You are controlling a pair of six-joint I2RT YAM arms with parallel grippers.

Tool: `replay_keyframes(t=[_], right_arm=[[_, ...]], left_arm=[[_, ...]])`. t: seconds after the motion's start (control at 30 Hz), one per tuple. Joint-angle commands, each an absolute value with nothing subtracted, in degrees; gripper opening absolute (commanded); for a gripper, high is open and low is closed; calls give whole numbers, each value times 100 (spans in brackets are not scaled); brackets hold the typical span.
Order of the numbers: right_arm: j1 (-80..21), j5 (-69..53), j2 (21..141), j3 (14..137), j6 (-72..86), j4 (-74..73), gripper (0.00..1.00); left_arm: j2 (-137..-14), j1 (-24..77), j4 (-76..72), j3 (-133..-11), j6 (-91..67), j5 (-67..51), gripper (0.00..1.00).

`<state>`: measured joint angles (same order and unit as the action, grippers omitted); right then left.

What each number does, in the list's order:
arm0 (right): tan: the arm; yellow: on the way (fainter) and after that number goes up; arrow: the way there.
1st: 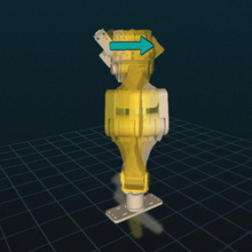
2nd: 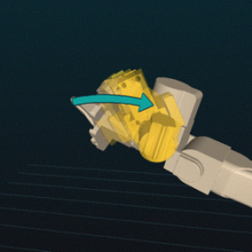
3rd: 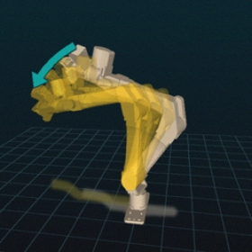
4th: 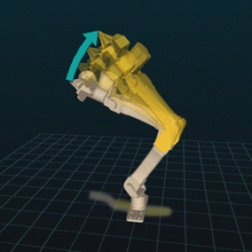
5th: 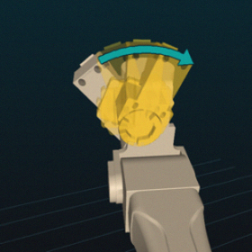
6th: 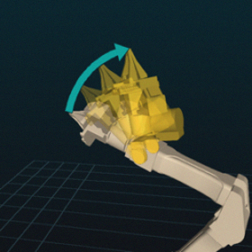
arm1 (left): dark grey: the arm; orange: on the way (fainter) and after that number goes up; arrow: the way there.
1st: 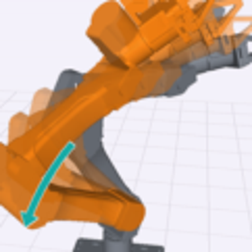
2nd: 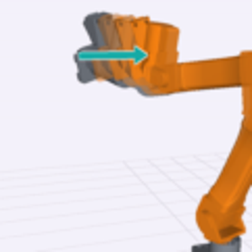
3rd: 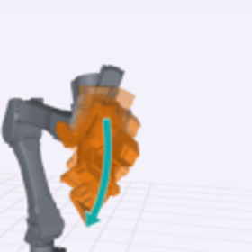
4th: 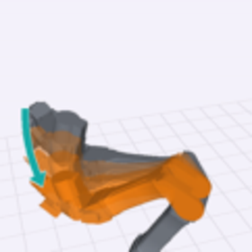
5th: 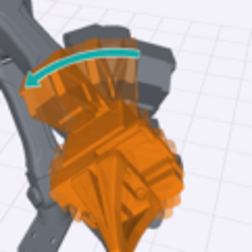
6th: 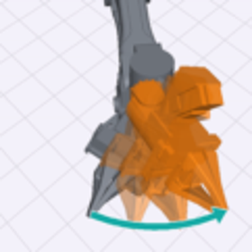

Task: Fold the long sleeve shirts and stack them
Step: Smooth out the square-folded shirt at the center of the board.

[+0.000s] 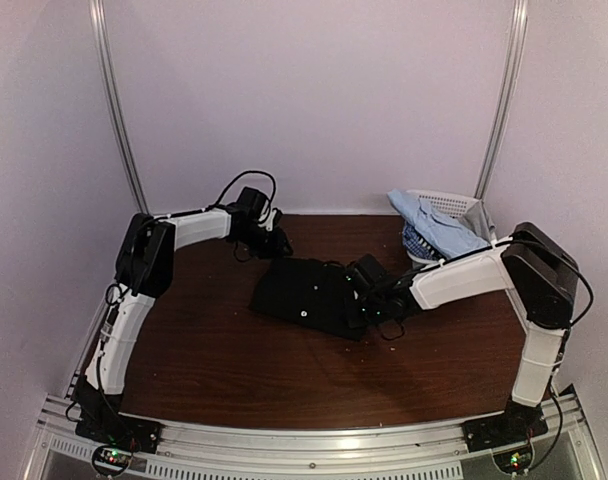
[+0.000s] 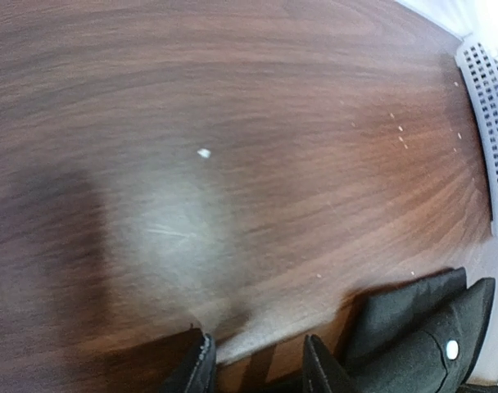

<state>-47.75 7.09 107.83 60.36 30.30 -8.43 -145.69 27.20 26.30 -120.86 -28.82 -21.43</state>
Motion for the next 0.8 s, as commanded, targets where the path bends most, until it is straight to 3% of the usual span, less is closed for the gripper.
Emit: replay_keyframes(t=[0.0, 0.17, 0.5, 0.77], right_arm=[[-4685, 674, 10778, 5850, 2723, -1183, 41], [-4477, 603, 10507, 6066, 2520, -1407, 45], [-3766, 20, 10440, 6508, 2633, -1486, 60], [-3441, -167, 10839, 6831, 2737, -1350, 54]], left_arm=[[-14674, 2542, 2908, -12399, -3070, -1866, 39], [-13784, 2375, 2917, -11934, -2916, -1547, 52], [-11937, 2309, 2521, -9159, -2742, -2402, 65], [-11519, 2561, 2346, -8179, -2649, -2540, 64]])
